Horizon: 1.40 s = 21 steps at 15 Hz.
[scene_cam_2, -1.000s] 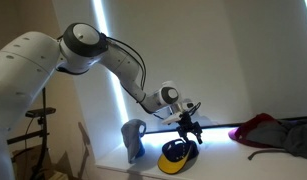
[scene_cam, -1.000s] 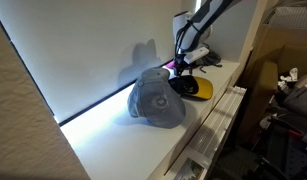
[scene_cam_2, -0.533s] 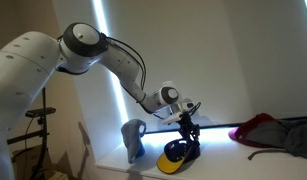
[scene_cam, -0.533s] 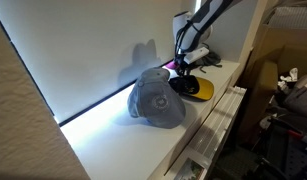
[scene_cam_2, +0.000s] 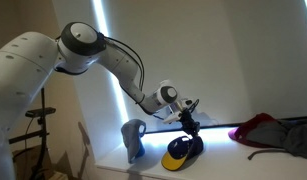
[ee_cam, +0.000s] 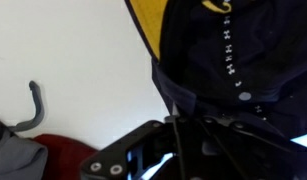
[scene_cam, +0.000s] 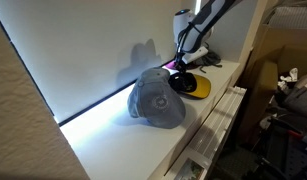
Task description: Move the black cap to the right
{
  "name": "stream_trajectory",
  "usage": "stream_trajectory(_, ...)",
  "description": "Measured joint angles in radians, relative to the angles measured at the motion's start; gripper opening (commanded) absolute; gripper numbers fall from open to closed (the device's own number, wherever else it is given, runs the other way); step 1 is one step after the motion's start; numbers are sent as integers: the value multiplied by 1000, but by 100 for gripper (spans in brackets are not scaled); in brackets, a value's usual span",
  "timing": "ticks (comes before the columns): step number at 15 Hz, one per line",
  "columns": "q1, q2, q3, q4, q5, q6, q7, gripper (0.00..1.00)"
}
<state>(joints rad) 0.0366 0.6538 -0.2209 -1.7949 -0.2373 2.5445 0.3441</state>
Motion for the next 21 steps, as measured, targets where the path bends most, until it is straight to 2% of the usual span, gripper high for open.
stream_trajectory(3,132,-119,-124,-119,-136,150,175,1)
stream_trajectory(6,295,-259,-308,-219,-367,232,403,1)
stream_trajectory(9,445,-391,-498,-241,-628,224,654,1)
stream_trajectory(12,514,-537,-606,-222,-804,124,828,1)
stream_trajectory(13,484,-586,-586,-208,-854,71,870,1)
stream_trajectory(16,266,-698,-417,-167,-928,-56,946,1)
stream_trajectory(18,120,-722,-330,-142,-931,-94,978,1)
stream_trajectory(21,-58,-710,-251,-115,-931,-107,1071,1)
